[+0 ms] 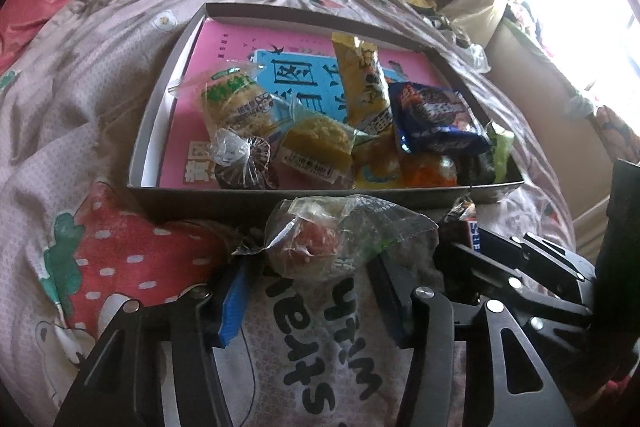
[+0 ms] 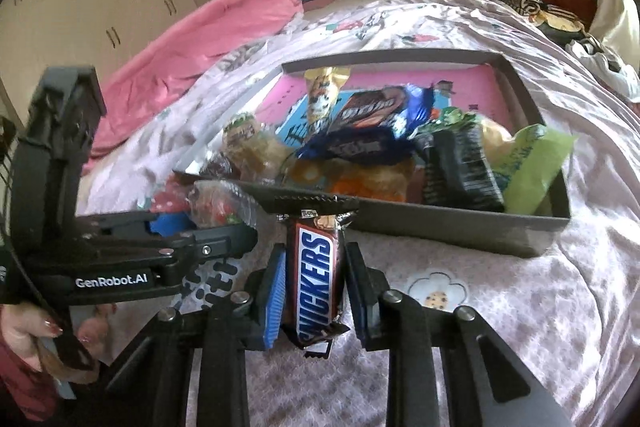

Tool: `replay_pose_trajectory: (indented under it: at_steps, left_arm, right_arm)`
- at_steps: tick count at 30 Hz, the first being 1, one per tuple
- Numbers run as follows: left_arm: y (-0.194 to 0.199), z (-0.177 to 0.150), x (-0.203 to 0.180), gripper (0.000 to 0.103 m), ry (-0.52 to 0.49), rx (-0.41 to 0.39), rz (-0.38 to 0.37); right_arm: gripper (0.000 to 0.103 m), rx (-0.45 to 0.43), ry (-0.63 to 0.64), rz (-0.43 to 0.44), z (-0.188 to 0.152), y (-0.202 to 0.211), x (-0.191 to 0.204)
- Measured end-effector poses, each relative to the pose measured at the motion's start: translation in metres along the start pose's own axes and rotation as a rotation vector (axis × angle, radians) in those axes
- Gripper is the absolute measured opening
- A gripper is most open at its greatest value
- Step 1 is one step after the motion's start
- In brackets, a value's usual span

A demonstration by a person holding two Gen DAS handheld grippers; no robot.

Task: Organize snacks
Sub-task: 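Grasp the Snickers bar with the right tool while the left tool grasps the clear candy bag, then carry the Snickers bar and candy bag over the tray with both tools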

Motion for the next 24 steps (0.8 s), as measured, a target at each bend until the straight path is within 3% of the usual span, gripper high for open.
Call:
replay_pose_trajectory:
  at_steps: [14, 24]
  left_arm:
    - [0.037, 0.033, -0.011, 0.054, -0.013, -0.105, -0.018]
    - [0.032, 0.047, -0.007, 0.054, -0.016, -0.116, 0.009]
  right_arm:
    - [0.029, -0.164, -0.061, -0.008, 0.039, 0.036, -0.018]
    - [0.029, -0.214, -0.083, -0.067, 0.056, 0.044, -0.043]
Point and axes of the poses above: each gripper's, at about its wrist camera, not at the fingertips, and y roughly against the way its jaws point, x to its left, z to its top, the point moved 9 cm from there along -y, roughly the way its jaws point, and after that the axes turned 14 degrees about -x, right-handed, at the moved point
